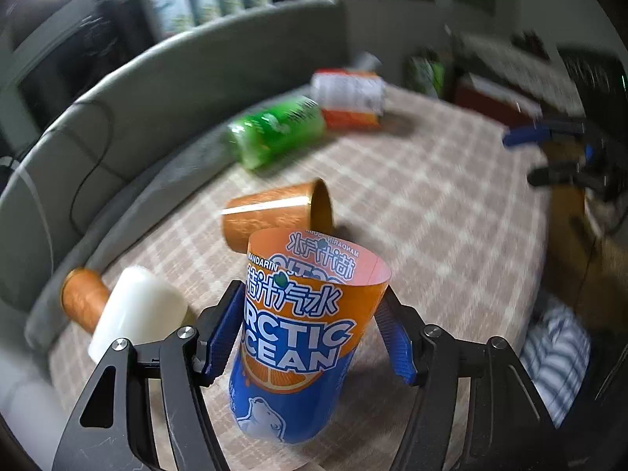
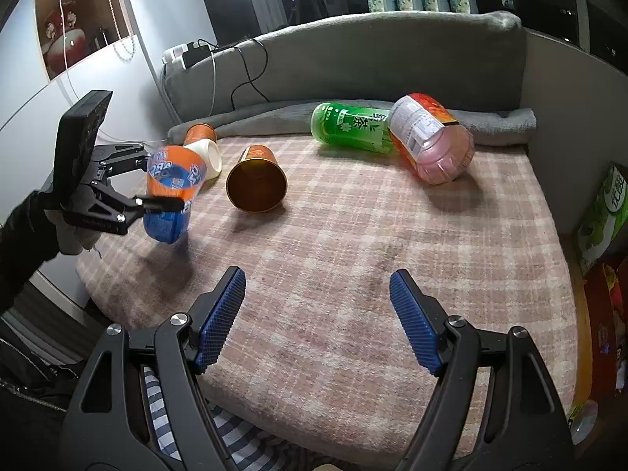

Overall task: Flip cup upright
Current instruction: 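Rotate the held can upright with the left gripper and lower it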

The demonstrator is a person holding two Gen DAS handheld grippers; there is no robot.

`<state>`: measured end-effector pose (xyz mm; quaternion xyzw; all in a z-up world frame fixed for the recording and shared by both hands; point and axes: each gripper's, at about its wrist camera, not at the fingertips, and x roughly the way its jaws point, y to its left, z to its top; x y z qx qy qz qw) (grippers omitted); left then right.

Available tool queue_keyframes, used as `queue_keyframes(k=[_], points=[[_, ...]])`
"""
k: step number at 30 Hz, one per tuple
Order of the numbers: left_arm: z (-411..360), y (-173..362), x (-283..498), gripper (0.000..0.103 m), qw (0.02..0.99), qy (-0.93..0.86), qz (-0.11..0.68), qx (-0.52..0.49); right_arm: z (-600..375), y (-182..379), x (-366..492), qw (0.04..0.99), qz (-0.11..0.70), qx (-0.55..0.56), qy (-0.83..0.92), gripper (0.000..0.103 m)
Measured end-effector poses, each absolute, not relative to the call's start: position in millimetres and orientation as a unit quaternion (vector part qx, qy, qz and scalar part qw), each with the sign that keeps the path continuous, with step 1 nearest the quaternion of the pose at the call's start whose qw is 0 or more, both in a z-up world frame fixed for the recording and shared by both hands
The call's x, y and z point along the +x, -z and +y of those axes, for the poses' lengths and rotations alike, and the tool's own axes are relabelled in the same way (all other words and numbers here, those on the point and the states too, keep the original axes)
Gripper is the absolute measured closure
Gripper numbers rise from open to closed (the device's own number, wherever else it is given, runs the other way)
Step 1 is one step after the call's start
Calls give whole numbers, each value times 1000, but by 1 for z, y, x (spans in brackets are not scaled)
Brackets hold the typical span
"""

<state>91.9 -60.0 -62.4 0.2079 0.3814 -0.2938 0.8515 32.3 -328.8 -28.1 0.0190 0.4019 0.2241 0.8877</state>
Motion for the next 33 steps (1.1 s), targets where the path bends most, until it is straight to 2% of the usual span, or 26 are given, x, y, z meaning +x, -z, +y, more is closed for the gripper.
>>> queue_keyframes(k=[3, 13, 33], points=[[-44, 59, 93, 38, 871, 285, 371, 150, -323, 26, 33, 888, 399, 19, -229, 24], [-21, 49, 92, 39, 907, 258, 328, 62, -304, 16, 34, 893, 387, 16, -231, 24], [-13, 58, 97, 40, 918, 233, 317, 47, -295, 15, 33, 895, 382, 22, -230, 24]])
